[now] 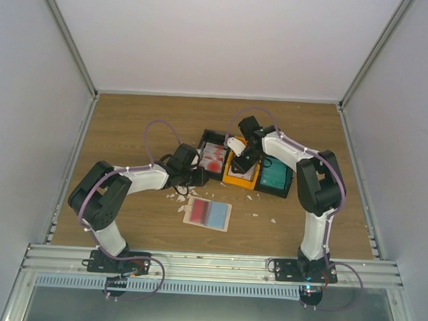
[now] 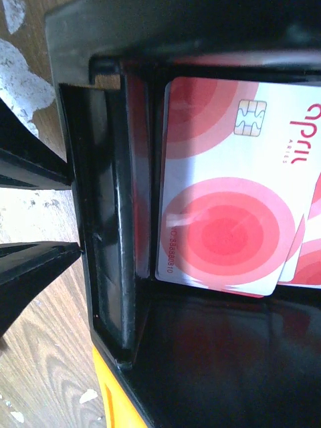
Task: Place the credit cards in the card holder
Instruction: Pick up the credit card from the storage box.
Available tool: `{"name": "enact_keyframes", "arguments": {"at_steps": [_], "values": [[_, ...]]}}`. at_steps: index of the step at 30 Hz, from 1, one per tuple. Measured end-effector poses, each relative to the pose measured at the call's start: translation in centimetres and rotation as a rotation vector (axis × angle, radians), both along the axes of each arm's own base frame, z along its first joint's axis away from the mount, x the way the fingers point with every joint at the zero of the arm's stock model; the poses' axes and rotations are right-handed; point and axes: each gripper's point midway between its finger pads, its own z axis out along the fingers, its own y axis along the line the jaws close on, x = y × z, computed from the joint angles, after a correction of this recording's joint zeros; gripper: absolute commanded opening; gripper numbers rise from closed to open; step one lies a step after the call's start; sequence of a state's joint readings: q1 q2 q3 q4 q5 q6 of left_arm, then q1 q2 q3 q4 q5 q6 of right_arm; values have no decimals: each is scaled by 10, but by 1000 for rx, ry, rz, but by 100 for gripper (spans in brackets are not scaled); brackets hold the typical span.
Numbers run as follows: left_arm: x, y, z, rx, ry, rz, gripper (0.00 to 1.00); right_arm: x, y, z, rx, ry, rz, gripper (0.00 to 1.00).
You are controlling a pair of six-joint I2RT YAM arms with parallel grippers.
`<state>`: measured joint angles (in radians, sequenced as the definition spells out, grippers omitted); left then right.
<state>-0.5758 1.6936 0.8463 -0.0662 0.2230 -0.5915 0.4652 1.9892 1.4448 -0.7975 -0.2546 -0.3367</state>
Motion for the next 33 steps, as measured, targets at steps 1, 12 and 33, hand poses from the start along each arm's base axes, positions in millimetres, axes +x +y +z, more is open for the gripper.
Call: {"name": "enact_keyframes", "arguments": {"at_steps": [1, 12, 33], "values": [[1, -1, 0, -2, 0, -1, 25, -2, 1, 4, 13, 0, 4, 34], [3, -3, -2, -3, 8, -3, 25, -30, 8, 25, 100, 55, 36, 31], [3, -4, -1, -5, 6, -3, 25, -44, 4, 11, 61, 77, 22, 13]]}}
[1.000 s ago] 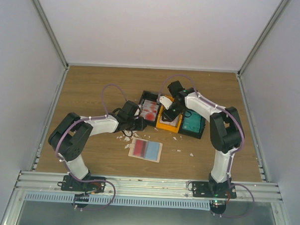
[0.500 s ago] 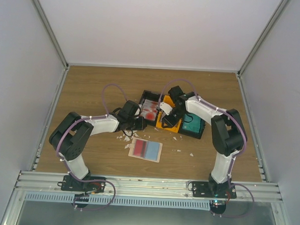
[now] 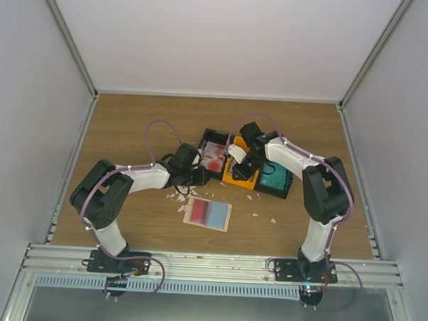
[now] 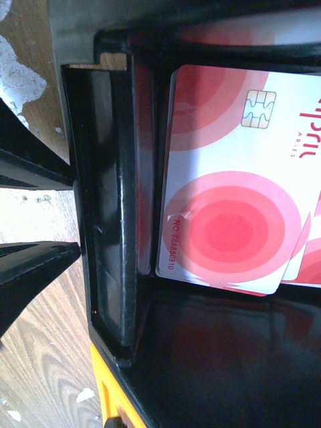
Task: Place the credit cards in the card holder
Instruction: Pick up the credit card from the storage box, then insert the credit card into the card holder.
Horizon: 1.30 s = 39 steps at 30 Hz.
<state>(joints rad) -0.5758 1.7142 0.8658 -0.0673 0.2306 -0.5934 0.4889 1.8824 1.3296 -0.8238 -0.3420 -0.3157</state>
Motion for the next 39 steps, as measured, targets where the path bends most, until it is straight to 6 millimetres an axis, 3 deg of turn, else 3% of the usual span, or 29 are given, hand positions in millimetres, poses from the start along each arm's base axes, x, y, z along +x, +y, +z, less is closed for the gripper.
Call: {"name": "enact_keyframes", "arguments": {"at_steps": [6, 13, 17, 22, 26, 31, 35, 39], "values": [[0, 0, 0, 0, 0, 0, 25, 4, 1, 22, 24, -58, -9, 1], [0, 0, 1, -1, -2, 0, 29, 11, -1, 49, 30, -146, -46, 0], [1, -1, 9, -14, -20, 1, 34, 16, -2, 78, 62, -225, -97, 1], [2, -1, 37, -53, -78, 10, 41, 20, -1, 108, 151, -307, -195, 0], [-2, 2, 62, -93, -127, 20, 51, 7, 0, 115, 248, -273, -300, 1], [-16, 11, 93, -148, -195, 21, 65, -17, 16, 130, 480, -148, -422, 1], [-28, 14, 111, -196, -228, 10, 70, -37, 30, 120, 605, 6, -499, 1], [-43, 13, 112, -234, -209, -24, 73, -57, 41, 94, 616, 167, -576, 1]]}}
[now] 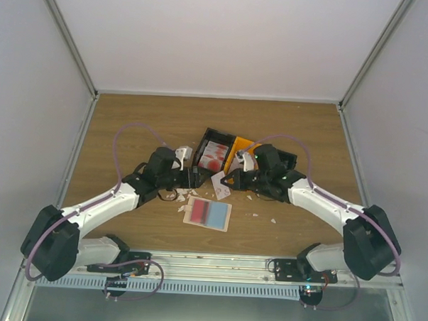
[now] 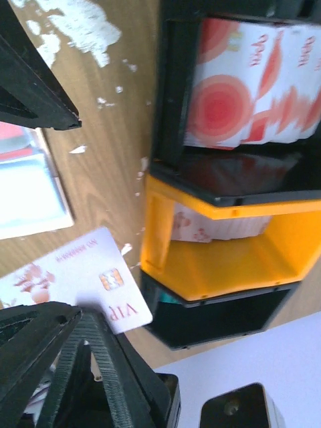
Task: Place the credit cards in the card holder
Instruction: Insert the credit card into the card holder.
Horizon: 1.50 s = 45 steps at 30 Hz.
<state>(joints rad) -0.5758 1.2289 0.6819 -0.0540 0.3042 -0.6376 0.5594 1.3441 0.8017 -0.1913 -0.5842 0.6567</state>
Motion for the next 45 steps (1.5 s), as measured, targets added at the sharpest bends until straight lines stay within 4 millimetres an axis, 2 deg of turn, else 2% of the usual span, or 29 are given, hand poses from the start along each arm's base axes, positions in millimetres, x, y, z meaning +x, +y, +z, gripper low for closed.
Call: {"name": "enact_keyframes", "arguments": {"at_steps": [5, 8, 13, 18, 23, 28, 34, 39, 42, 45], "values": [[-21, 3, -13, -18, 49, -42, 73, -27, 29, -7, 3, 61, 25, 1], [-34, 9, -22, -22, 76, -39, 67, -38, 40, -12, -3, 66, 18, 1], [-55, 21, -40, -26, 122, -34, 51, -57, 36, -49, -83, 124, -73, 0], [-74, 31, -70, 3, 194, -33, 51, -72, 29, -80, -132, 173, -163, 0], [-88, 39, -94, 40, 248, -34, 57, -67, 30, -87, -131, 181, -252, 0], [-92, 44, -107, 76, 274, -33, 55, -57, 27, -94, -123, 211, -362, 1], [-93, 48, -121, 123, 299, -33, 45, -54, 26, -109, -108, 246, -421, 0], [-90, 47, -125, 135, 293, -34, 39, -53, 41, -112, -55, 276, -405, 0], [-90, 47, -127, 141, 293, -29, 32, -52, 43, -111, -37, 279, -409, 1], [-88, 47, -128, 154, 290, -18, 30, -52, 44, -110, -25, 282, -413, 1]]}}
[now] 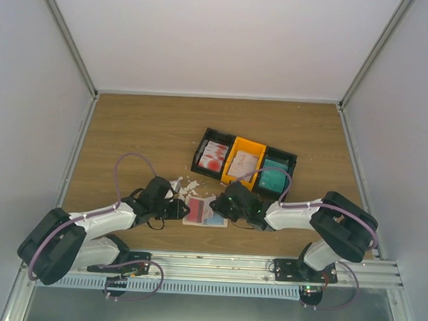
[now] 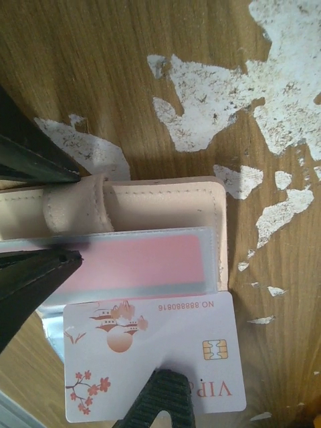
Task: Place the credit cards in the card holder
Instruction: Insert the credit card into the card holder.
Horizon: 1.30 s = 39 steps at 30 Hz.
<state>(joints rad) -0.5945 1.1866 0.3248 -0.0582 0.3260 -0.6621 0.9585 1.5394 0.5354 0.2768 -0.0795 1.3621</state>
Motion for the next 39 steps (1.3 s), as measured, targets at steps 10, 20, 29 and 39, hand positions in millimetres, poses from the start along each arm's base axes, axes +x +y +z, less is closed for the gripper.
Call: {"name": "enact_keyframes", "arguments": {"at_steps": [10, 20, 29, 39], "values": [[0, 2, -1, 40, -24, 15, 27, -1, -1, -2, 8, -3, -2, 1], [0, 6, -3, 54, -18, 32, 28, 4, 7, -1, -6, -26, 30, 0], [0, 6, -3, 50, -21, 36, 28, -5, 26, -6, 14, -16, 102, 1], [-1, 7, -4, 29, -40, 42, 30, -5, 35, -5, 2, -26, 152, 1]]}}
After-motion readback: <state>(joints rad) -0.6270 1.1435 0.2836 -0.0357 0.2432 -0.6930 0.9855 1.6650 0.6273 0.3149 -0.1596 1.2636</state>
